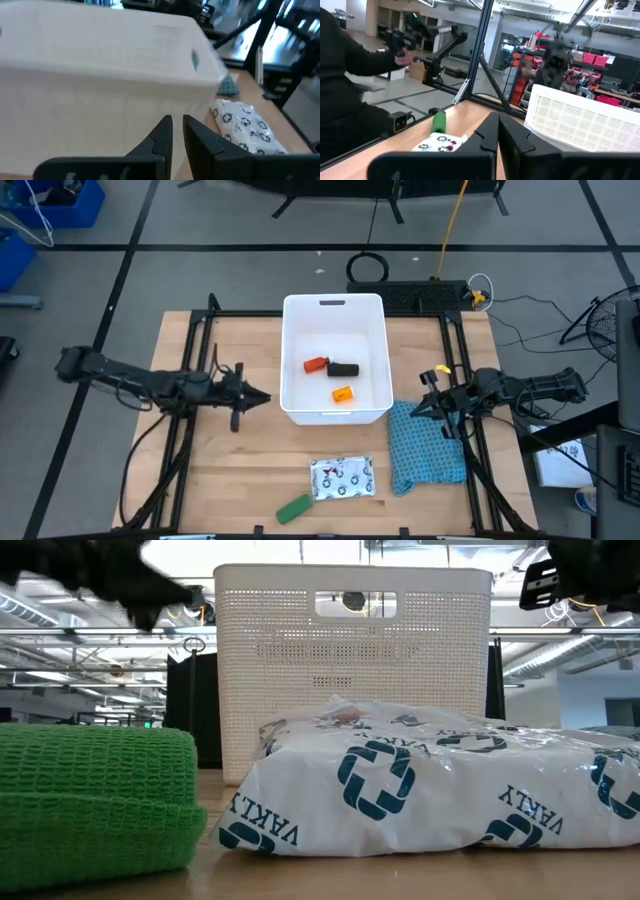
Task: Pick & place medical supplies in basket/bin
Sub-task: Put the green bandage into the white bin
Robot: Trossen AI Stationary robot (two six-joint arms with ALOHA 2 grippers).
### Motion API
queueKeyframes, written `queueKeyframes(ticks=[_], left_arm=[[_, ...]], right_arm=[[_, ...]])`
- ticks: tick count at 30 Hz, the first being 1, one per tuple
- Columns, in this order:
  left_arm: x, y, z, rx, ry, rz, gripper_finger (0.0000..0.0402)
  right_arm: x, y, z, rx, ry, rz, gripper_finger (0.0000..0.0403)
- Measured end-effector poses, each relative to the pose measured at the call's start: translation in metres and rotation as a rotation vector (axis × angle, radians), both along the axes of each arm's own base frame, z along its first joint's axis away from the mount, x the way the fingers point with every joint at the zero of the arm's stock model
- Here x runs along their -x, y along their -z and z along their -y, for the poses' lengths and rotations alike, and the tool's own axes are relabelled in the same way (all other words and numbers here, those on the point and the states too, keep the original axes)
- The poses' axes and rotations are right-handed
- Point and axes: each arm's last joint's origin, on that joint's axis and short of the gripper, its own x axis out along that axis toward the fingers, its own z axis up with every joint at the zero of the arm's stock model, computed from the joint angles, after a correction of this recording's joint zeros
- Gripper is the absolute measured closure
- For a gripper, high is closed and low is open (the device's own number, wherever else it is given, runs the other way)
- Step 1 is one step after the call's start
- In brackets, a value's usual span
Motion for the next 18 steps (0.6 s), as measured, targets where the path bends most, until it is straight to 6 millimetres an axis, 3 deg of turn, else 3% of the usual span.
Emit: queueKeyframes(ticks=[4, 8, 13, 18], left_arm=[[-0.013, -0.044, 0.028, -0.084, -0.004, -0.123, 0.0355], [-0.025, -0.066, 0.059, -0.156, -0.069, -0.292, 0.0355], [-0.045, -0.068, 0.098, -0.073, -0.063, -0.468, 0.0355], [-0.072, -0.045, 0.147, 0.001, 0.024, -0.613, 0.0355]], right_arm=[[0.0, 0.0, 0.0, -0.013, -0.002, -0.006, 0.0403], [0.0, 0.001, 0.0, -0.034, -0.005, -0.022, 0.0403], [0.0, 0.002, 0.0, -0.035, -0.005, -0.032, 0.0403], [0.0, 0.002, 0.0, -0.035, -0.005, -0.032, 0.0403]])
